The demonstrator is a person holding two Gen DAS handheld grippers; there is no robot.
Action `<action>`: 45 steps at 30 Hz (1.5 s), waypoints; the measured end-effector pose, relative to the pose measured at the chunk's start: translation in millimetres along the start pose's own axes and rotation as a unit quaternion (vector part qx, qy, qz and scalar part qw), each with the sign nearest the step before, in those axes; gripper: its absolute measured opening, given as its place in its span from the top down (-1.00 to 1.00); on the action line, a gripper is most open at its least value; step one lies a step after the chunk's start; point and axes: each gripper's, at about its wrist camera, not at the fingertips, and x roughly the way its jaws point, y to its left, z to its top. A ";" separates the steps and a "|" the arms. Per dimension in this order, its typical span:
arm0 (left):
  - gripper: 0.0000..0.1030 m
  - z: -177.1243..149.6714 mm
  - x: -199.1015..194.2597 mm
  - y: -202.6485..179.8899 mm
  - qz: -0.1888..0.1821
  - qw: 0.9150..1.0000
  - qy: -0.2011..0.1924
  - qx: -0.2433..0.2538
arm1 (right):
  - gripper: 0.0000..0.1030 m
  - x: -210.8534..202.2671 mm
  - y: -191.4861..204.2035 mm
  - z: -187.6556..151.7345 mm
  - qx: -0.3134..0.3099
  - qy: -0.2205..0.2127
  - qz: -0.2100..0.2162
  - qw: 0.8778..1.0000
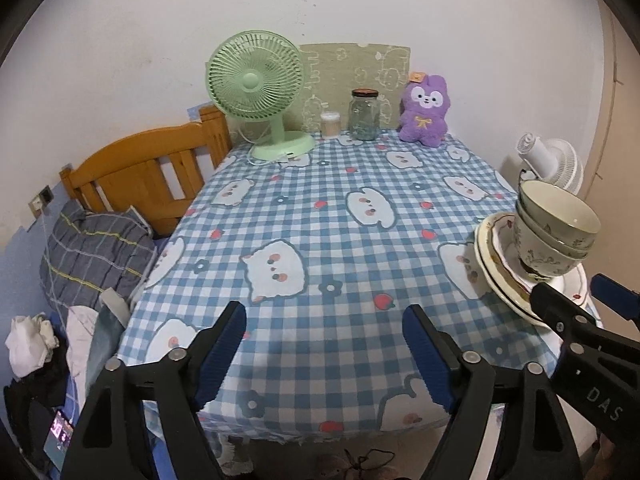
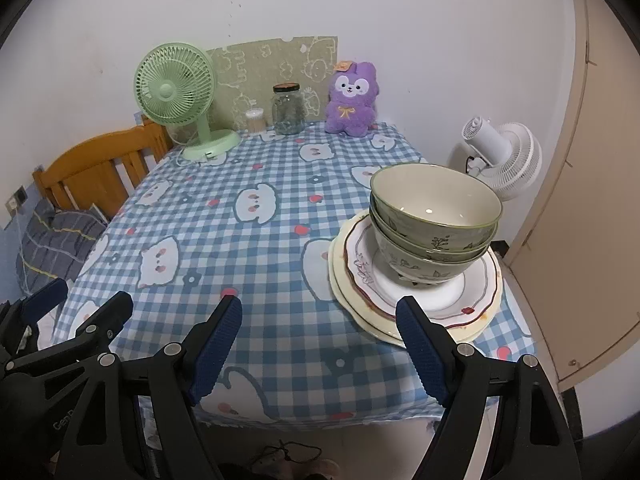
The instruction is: Organize plates and bowls
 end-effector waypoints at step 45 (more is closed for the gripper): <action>-0.95 6.5 -20.7 27.0 0.002 0.996 -0.073 -0.041 | -0.75 -13.7 13.0 13.5 -0.003 -0.055 0.000 0.998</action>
